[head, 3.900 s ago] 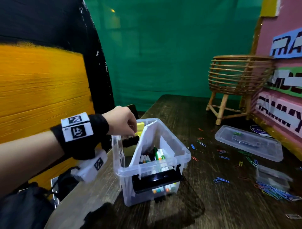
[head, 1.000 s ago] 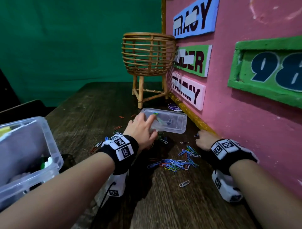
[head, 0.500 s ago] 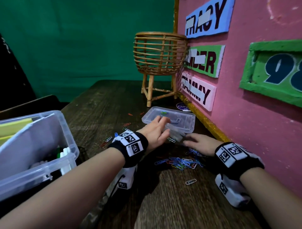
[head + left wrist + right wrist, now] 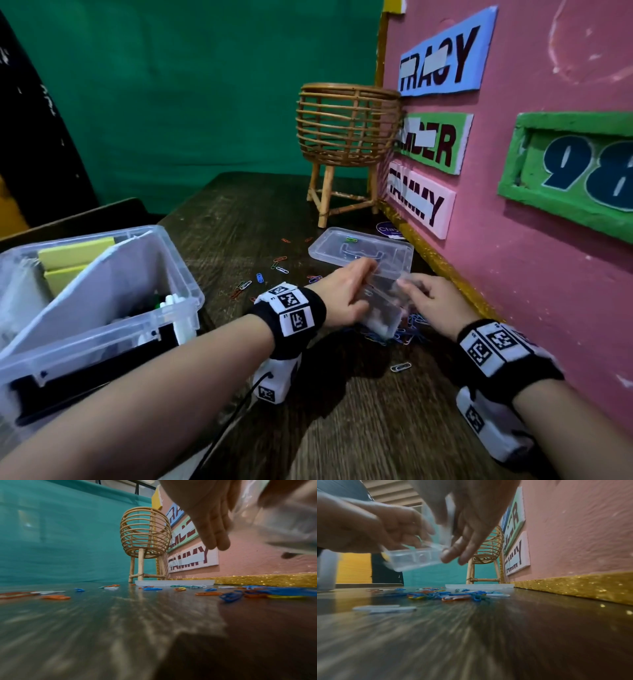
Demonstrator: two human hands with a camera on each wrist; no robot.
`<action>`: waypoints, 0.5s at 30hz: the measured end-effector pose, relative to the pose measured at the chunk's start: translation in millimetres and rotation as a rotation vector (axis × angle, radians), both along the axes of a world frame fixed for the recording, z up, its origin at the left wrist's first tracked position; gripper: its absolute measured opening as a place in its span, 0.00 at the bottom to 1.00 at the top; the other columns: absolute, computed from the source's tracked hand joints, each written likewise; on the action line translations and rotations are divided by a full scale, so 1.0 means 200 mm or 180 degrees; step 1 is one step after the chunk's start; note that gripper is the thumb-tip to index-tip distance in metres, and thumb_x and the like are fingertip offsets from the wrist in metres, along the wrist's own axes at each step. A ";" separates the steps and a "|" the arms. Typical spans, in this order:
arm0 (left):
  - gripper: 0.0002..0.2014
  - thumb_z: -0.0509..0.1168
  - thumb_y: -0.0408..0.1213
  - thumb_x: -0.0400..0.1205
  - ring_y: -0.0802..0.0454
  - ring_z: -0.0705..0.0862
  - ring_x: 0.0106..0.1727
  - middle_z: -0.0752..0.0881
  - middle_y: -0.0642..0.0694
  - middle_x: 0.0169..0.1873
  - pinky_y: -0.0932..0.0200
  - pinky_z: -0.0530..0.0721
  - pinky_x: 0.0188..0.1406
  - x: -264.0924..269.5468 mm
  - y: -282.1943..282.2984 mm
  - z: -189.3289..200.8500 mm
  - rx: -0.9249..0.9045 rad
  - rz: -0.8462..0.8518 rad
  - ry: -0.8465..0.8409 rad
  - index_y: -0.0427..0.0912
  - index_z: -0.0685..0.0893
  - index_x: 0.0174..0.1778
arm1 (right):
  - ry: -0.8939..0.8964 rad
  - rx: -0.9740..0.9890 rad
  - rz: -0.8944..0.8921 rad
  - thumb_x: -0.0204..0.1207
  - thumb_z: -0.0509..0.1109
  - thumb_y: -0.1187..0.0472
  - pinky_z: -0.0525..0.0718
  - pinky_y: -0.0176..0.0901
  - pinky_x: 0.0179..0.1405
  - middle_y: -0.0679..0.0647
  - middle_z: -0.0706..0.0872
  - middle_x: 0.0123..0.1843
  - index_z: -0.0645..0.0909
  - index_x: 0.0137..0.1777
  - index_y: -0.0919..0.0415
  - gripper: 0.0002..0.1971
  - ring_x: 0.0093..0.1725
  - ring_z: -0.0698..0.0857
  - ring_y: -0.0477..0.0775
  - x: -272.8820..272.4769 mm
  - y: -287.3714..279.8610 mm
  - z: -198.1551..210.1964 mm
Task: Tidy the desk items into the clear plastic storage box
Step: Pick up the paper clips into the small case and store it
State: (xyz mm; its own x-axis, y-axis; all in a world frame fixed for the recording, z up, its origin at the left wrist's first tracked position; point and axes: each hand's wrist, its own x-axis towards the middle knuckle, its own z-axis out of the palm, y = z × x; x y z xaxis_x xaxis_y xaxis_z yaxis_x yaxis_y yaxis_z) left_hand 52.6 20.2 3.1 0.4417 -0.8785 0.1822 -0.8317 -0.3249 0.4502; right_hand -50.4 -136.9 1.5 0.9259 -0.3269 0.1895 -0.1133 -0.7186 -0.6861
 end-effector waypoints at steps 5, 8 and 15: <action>0.34 0.62 0.44 0.79 0.42 0.70 0.75 0.66 0.41 0.77 0.46 0.71 0.73 0.12 0.10 -0.06 0.0720 0.1065 -0.0791 0.43 0.56 0.80 | -0.0204 -0.0479 -0.0769 0.81 0.58 0.66 0.66 0.32 0.23 0.57 0.82 0.39 0.71 0.61 0.65 0.10 0.31 0.76 0.53 -0.04 -0.01 -0.01; 0.28 0.58 0.49 0.83 0.41 0.69 0.75 0.68 0.39 0.74 0.44 0.71 0.70 0.24 0.18 -0.13 0.1221 0.2286 -0.0617 0.38 0.65 0.75 | -0.0137 -0.0353 -0.1239 0.79 0.60 0.69 0.68 0.36 0.25 0.57 0.79 0.38 0.63 0.66 0.67 0.17 0.29 0.75 0.52 -0.05 -0.04 -0.02; 0.41 0.41 0.76 0.70 0.42 0.80 0.56 0.80 0.42 0.43 0.39 0.79 0.63 0.88 0.36 -0.52 0.1737 0.2706 0.0236 0.47 0.83 0.54 | -0.0166 -0.0561 -0.1334 0.72 0.61 0.79 0.77 0.43 0.45 0.65 0.70 0.62 0.72 0.65 0.56 0.25 0.45 0.75 0.58 -0.06 -0.04 0.00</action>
State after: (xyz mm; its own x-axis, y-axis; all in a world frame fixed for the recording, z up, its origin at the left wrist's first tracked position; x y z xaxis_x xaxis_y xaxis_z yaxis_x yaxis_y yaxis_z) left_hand 228.8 92.6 -101.8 0.9534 -0.2226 -0.2035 -0.2050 -0.9732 0.1044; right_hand -62.8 -144.6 2.2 0.7082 -0.6299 0.3188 -0.3878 -0.7244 -0.5700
